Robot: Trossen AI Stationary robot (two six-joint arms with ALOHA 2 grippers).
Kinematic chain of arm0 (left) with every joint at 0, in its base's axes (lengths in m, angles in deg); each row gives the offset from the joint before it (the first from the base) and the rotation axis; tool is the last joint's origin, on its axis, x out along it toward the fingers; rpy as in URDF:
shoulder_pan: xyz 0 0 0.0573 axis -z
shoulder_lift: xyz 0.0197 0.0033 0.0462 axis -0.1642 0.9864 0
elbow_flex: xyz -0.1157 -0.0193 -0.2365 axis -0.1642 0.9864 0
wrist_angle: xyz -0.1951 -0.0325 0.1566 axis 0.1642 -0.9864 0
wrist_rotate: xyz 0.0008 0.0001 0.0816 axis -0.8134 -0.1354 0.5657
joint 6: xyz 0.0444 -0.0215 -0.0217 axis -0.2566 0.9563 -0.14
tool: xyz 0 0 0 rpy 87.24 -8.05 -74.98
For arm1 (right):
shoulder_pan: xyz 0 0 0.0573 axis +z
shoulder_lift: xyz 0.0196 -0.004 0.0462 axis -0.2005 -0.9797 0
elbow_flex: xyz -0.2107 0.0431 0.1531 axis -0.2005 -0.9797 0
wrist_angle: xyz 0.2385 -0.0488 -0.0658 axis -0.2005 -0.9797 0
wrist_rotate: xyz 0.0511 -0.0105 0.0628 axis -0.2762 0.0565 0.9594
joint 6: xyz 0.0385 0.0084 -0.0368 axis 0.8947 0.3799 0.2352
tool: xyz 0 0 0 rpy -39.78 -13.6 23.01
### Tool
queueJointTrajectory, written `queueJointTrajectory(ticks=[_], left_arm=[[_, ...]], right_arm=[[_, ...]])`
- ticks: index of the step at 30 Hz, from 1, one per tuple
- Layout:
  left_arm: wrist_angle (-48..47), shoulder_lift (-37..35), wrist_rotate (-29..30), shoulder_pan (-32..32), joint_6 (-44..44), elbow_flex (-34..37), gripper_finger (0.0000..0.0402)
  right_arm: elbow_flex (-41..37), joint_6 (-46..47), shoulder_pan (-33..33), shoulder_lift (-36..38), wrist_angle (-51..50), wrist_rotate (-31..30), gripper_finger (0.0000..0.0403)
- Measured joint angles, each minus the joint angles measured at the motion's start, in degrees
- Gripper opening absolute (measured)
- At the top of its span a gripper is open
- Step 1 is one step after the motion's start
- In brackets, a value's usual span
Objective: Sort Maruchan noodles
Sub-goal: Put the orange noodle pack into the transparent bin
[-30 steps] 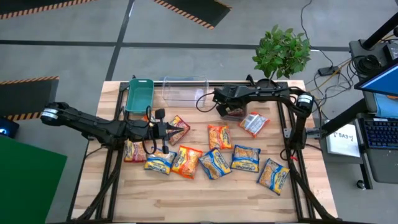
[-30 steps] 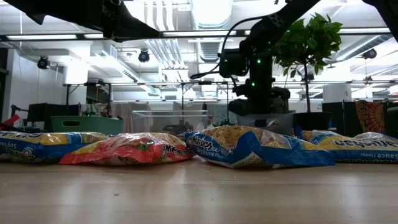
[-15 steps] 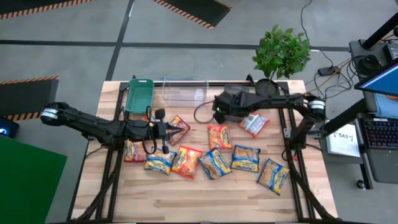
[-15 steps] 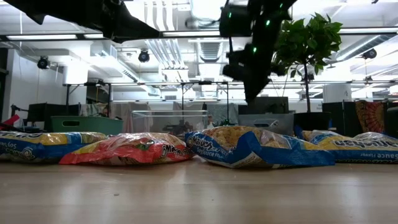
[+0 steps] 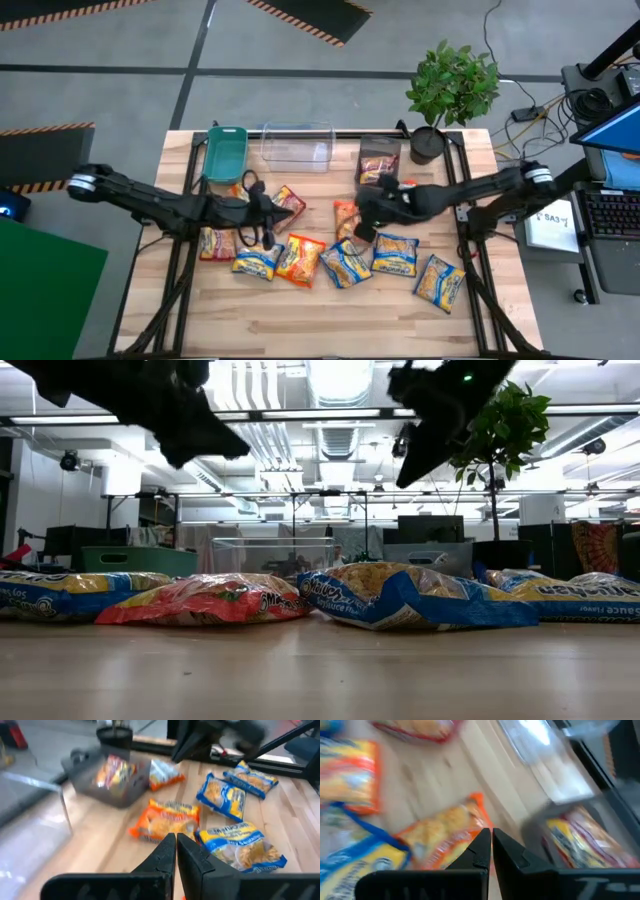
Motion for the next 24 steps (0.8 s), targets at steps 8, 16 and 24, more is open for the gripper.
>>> queueJointTrajectory(ticks=[8,16,24], left_arm=[[1.6,7.2,-4.2,0.0,4.5,0.0,0.0012],[-5.5,12.5,-8.1,0.0,8.6,-3.3,0.0071],[-56.2,19.1,-5.3,-0.3,28.2,-18.9,0.0155]], right_arm=[[-17.0,-5.9,1.5,12.8,23.2,0.2,0.0008],[-25.3,-11.2,1.5,23.1,34.0,0.4,0.0008],[-25.0,-18.1,1.5,28.1,35.4,0.4,0.0008]])
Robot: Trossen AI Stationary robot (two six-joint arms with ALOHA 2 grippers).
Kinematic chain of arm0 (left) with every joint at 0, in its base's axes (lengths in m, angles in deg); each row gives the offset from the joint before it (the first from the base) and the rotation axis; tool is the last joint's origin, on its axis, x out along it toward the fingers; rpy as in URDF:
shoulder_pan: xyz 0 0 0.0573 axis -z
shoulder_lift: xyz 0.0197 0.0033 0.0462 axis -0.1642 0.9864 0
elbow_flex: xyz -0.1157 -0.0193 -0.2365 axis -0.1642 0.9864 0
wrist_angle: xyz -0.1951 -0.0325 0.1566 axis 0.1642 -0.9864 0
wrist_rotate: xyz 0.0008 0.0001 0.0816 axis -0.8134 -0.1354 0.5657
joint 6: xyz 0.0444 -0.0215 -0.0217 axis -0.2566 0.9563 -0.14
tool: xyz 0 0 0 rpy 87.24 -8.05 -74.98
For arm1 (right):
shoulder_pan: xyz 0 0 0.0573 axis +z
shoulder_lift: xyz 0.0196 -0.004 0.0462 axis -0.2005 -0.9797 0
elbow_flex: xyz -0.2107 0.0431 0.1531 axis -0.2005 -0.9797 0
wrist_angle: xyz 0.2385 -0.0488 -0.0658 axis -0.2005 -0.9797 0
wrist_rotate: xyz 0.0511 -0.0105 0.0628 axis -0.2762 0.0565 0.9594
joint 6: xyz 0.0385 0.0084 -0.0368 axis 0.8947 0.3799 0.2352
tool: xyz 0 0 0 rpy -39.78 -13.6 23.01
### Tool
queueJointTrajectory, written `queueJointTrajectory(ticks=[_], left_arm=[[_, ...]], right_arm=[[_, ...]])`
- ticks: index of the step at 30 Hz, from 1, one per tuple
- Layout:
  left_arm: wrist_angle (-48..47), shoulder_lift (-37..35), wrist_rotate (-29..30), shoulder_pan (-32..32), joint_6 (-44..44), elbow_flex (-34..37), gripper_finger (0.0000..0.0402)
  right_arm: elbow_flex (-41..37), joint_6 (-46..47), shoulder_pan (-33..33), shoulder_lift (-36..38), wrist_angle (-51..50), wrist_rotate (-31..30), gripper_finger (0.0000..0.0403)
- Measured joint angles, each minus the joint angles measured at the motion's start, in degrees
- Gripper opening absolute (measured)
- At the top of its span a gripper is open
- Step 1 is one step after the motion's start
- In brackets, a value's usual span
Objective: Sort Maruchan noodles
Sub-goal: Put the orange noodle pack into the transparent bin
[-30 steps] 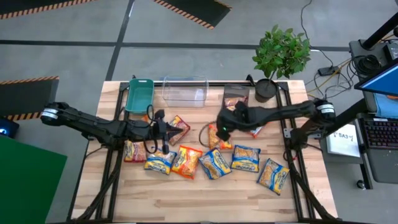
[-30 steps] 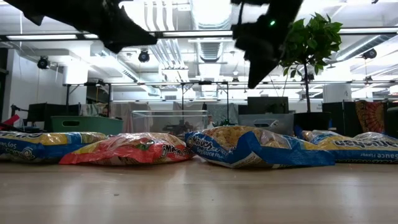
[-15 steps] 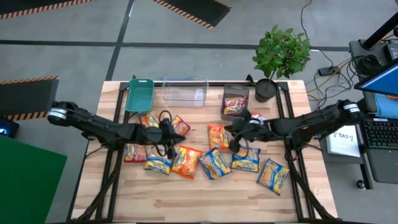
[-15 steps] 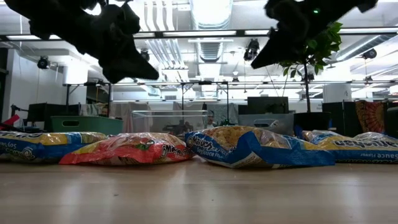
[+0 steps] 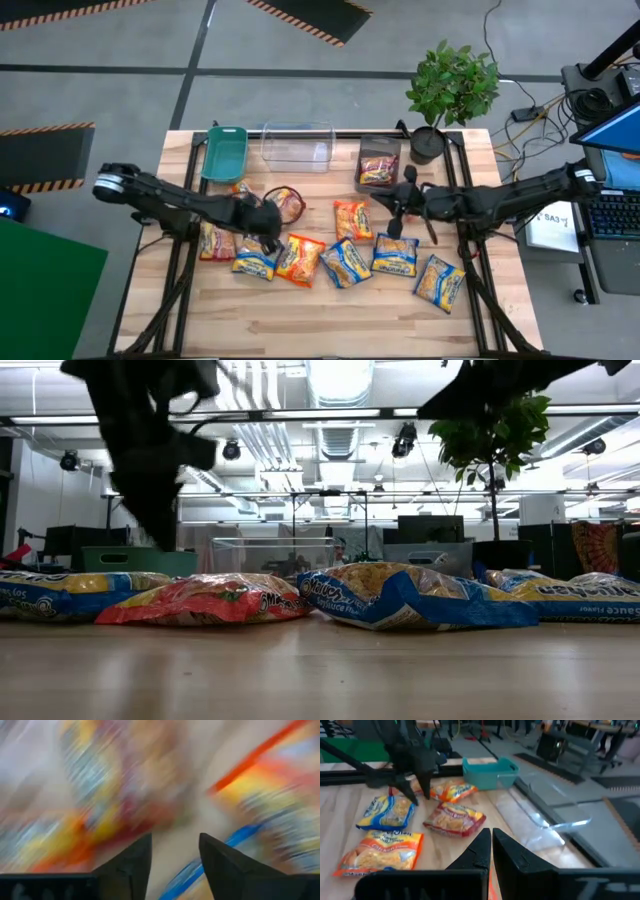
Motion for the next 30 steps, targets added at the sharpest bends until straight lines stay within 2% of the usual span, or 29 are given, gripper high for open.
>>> queueJointTrajectory(ticks=[3,6,10,16,30], left_arm=[[-13.9,3.7,1.2,-0.5,4.7,-2.8,0.0181],[-18.6,6.8,1.4,-1.6,6.1,-3.2,0.0202],[-17.1,9.5,1.4,-3.6,5.8,-2.2,0.0216],[-16.9,12.0,3.3,-6.5,4.2,-1.7,0.0215],[-6.3,11.6,4.3,-8.8,5.0,5.4,0.0211]], right_arm=[[0.1,-1.9,0.0,0.4,0.9,0.0,0.0008],[0.1,-2.6,0.0,0.2,0.8,0.0,0.0008],[0.1,-2.8,0.0,-0.2,0.7,0.0,0.0008],[0.1,-2.5,0.0,-0.2,0.5,0.0,0.0008],[0.1,-2.4,0.0,-0.3,0.3,0.0,0.0008]])
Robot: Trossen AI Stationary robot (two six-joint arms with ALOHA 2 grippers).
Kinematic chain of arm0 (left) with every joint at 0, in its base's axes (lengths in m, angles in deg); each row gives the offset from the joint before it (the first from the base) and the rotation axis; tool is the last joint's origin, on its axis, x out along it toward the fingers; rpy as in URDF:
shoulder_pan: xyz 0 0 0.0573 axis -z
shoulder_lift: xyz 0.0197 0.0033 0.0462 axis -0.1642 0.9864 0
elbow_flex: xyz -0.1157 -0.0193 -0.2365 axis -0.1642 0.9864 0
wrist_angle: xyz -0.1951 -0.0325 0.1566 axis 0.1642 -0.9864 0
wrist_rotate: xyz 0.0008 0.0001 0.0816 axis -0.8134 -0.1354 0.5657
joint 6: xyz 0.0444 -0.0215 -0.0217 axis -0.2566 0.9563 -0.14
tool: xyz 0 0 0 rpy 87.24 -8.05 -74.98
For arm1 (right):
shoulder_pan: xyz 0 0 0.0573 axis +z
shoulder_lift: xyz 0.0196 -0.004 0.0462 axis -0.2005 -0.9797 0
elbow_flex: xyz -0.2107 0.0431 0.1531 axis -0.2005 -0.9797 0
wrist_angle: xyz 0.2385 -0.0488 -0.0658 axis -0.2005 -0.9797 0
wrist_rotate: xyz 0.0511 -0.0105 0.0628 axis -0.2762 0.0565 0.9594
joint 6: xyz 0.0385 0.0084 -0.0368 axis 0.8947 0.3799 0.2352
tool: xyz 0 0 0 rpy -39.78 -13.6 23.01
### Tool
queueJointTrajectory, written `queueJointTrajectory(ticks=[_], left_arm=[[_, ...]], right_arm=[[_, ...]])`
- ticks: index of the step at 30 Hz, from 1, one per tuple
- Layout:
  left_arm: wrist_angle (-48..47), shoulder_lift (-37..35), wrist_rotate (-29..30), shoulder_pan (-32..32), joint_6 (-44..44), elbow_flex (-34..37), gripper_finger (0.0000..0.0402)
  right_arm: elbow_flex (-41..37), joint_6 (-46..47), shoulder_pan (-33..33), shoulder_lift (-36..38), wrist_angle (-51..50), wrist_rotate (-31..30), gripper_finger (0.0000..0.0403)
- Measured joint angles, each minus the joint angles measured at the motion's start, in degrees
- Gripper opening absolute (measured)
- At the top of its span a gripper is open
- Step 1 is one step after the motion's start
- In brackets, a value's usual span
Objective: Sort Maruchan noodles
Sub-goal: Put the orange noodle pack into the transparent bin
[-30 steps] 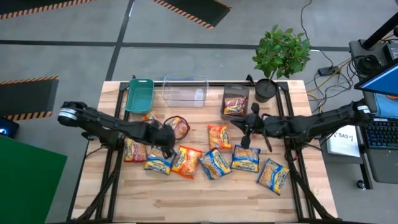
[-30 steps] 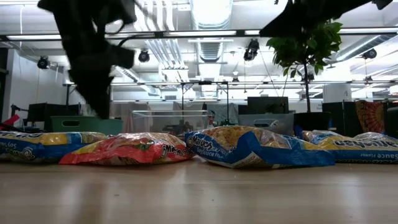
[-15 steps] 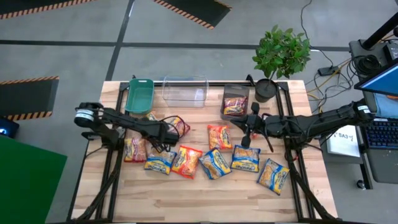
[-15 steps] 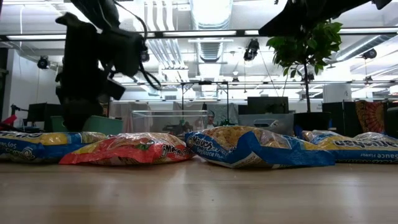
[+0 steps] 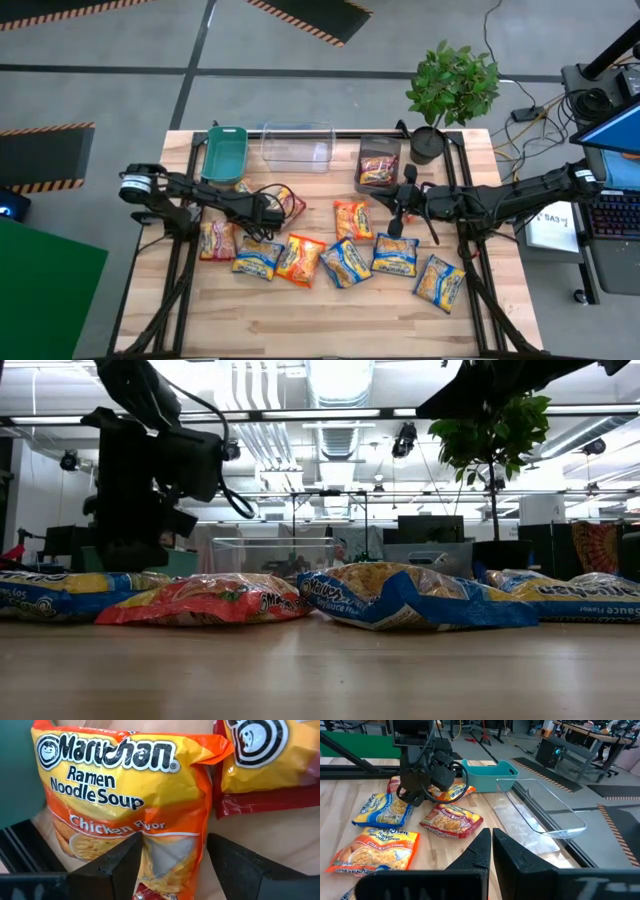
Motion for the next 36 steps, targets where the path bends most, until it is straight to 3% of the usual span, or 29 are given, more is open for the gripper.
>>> queueJointTrajectory(ticks=[5,12,14,25,29,36], left_arm=[[0.8,0.0,0.0,0.0,0.9,0.3,0.0167],[1.5,-0.1,1.1,0.3,1.1,-0.2,0.0032],[1.4,-1.0,1.3,0.5,1.0,-0.9,0.0010],[-1.3,-12.1,0.8,1.9,-9.9,-6.2,0.0002],[0.6,-17.7,1.8,1.9,-21.2,-9.0,0.0002],[11.6,-23.0,2.2,0.8,-41.6,-14.9,0.0001]], right_arm=[[0.0,0.0,0.0,0.0,0.0,0.0,0.0008],[0.0,0.0,0.0,0.0,0.0,0.0,0.0008],[0.0,0.0,0.0,0.0,0.0,0.0,0.0008],[0.0,0.0,0.0,0.0,0.0,0.0,0.0009],[0.0,-0.1,0.0,0.0,0.0,0.0,0.0008],[0.0,-0.5,0.0,0.0,0.0,0.0,0.0009]])
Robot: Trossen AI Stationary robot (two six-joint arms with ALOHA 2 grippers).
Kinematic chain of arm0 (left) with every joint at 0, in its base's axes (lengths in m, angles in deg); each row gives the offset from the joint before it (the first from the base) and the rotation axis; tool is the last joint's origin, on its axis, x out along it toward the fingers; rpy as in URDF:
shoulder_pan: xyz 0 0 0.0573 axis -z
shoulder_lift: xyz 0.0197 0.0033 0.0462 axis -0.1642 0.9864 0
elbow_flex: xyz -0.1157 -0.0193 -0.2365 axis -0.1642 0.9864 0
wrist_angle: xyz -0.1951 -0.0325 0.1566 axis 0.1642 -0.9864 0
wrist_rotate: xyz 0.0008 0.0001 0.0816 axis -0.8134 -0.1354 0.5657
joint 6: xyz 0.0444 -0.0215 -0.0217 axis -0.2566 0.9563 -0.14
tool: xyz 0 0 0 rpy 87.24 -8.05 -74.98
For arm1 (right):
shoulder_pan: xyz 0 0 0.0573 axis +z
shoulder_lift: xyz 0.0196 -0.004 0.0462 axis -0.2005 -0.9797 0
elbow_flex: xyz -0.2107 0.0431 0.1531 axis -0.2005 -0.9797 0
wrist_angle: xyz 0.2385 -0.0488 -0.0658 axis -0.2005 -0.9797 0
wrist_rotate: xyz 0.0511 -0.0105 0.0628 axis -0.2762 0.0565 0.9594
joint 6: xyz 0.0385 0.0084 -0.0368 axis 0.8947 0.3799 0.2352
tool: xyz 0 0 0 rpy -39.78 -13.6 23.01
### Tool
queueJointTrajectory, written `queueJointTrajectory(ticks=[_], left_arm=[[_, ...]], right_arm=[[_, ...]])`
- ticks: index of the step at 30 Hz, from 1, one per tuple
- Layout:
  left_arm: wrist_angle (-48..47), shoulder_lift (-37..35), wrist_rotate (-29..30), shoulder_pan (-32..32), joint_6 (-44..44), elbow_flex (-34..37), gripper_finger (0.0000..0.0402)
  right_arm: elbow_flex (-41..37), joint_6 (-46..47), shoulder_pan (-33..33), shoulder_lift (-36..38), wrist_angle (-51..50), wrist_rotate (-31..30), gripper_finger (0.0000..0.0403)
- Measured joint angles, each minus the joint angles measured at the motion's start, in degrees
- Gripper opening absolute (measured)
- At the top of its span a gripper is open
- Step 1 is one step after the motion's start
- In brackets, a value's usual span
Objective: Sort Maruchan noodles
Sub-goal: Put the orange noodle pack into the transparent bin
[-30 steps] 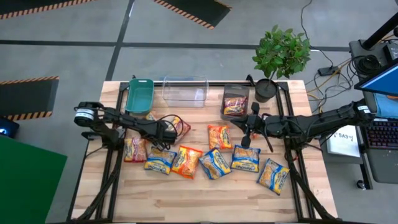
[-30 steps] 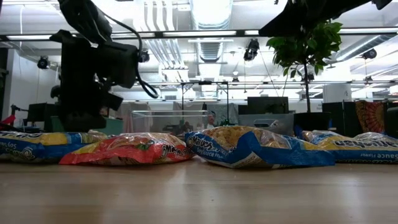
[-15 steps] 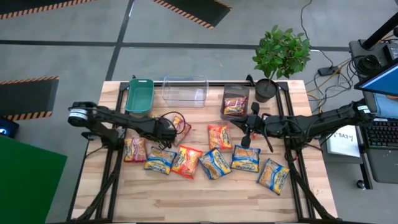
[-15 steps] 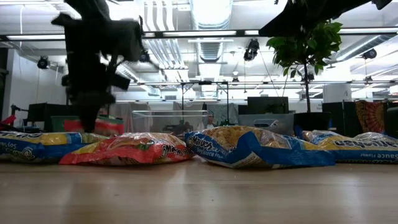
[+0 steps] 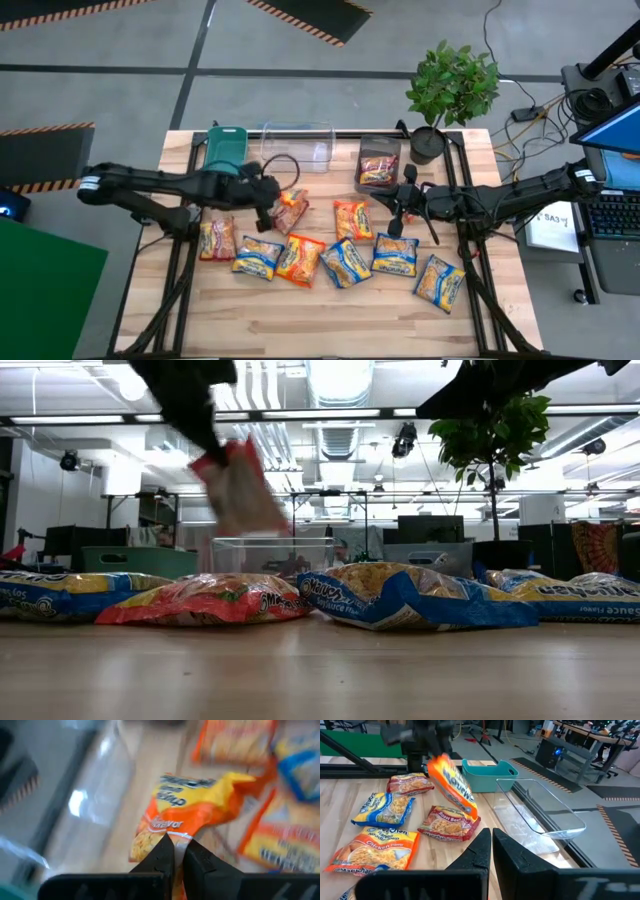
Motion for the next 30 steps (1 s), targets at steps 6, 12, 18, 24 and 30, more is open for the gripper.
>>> queueJointTrajectory(ticks=[6,12,18,24,30], left_arm=[[7.7,1.4,2.5,-4.3,-10.9,-6.4,0.0000],[8.8,7.5,3.5,-13.1,-17.3,-12.7,0.0001],[9.1,16.4,0.8,-24.1,-19.1,-17.3,0.0001],[8.9,24.7,-4.2,-29.9,-20.0,-20.7,0.0001],[8.9,29.8,-4.2,-31.3,-21.9,-23.4,0.0001]], right_arm=[[0.0,-0.4,0.0,0.0,0.0,0.0,0.0009],[0.0,-0.5,0.0,0.0,0.0,0.0,0.0009],[0.0,-0.6,0.0,0.0,0.0,0.0,0.0009],[0.0,-0.8,0.0,0.0,0.0,0.0,0.0009],[0.0,-0.6,0.0,0.0,-1.4,0.0,0.0009]])
